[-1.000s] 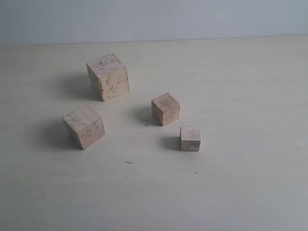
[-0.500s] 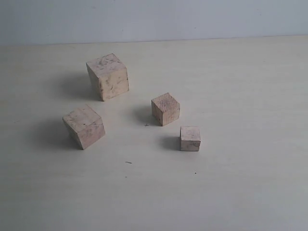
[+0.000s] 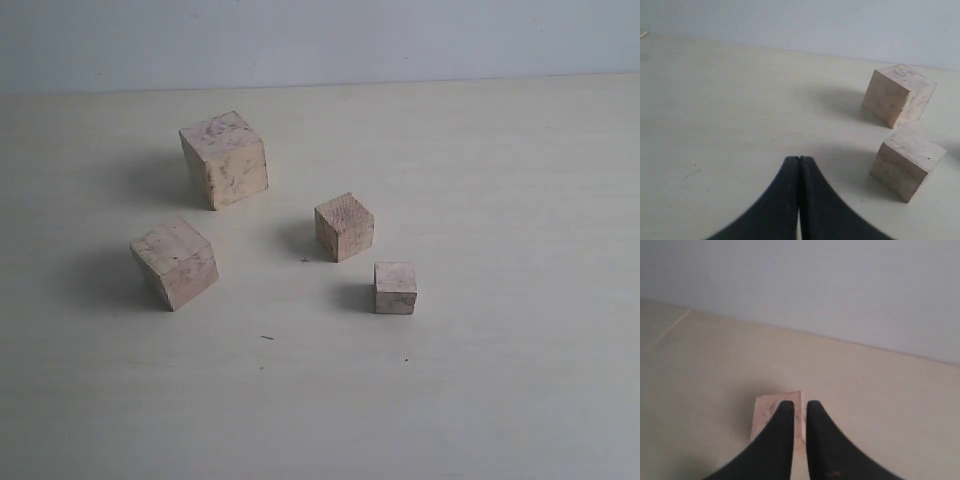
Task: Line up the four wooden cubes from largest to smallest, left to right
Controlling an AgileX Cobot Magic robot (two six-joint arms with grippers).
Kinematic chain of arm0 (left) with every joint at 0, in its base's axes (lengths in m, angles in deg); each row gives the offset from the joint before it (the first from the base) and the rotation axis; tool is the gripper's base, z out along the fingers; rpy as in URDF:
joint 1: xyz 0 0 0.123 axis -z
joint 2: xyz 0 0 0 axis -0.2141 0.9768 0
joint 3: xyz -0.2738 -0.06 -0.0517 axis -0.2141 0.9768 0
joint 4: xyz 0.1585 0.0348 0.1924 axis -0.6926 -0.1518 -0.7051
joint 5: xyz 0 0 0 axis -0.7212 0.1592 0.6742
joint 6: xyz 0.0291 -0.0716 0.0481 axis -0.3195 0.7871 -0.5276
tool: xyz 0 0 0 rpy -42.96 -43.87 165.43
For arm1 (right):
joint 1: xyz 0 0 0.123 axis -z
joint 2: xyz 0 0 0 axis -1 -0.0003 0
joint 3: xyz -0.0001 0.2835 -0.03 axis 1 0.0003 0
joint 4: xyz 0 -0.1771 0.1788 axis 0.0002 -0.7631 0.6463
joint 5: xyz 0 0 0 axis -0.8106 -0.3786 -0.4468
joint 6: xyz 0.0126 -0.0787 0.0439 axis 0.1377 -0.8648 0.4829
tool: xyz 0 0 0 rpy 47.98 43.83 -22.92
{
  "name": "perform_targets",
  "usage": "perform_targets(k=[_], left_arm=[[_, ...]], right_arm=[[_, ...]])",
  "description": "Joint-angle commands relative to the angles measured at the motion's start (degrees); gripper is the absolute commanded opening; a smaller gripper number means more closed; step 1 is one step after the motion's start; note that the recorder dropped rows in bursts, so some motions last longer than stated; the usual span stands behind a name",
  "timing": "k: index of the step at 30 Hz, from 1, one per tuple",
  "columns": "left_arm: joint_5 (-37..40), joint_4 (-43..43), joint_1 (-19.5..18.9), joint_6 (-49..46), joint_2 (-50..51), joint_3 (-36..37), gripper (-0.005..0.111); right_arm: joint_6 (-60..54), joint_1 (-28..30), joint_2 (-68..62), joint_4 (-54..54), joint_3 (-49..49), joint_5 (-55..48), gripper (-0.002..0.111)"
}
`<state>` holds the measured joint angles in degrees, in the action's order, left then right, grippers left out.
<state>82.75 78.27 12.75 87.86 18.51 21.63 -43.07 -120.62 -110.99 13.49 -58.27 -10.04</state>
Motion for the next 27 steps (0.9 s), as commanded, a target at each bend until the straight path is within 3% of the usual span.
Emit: perform_targets(k=[1, 12, 15, 21, 27], left_arm=[[-0.3, -0.2, 0.3, 0.0, -0.3, 0.0, 0.0], [-0.3, -0.2, 0.3, 0.0, -0.3, 0.0, 0.0], [-0.3, -0.2, 0.3, 0.0, -0.3, 0.0, 0.0], [-0.3, -0.2, 0.3, 0.0, -0.3, 0.0, 0.0], [-0.3, -0.2, 0.3, 0.0, -0.3, 0.0, 0.0]], right_arm=[[-3.0, -4.3, -9.0, -6.1, -6.6, -0.2, 0.025], [0.0, -5.0, -25.1, -9.9, -20.5, -5.6, 0.082], [0.0, -5.0, -27.8, -8.1, -23.1, -8.7, 0.093], [-1.6, -6.4, -29.8, -7.3, -25.9, -10.6, 0.095], [-1.4, -11.1, -30.6, -11.6, -25.9, -2.5, 0.095]])
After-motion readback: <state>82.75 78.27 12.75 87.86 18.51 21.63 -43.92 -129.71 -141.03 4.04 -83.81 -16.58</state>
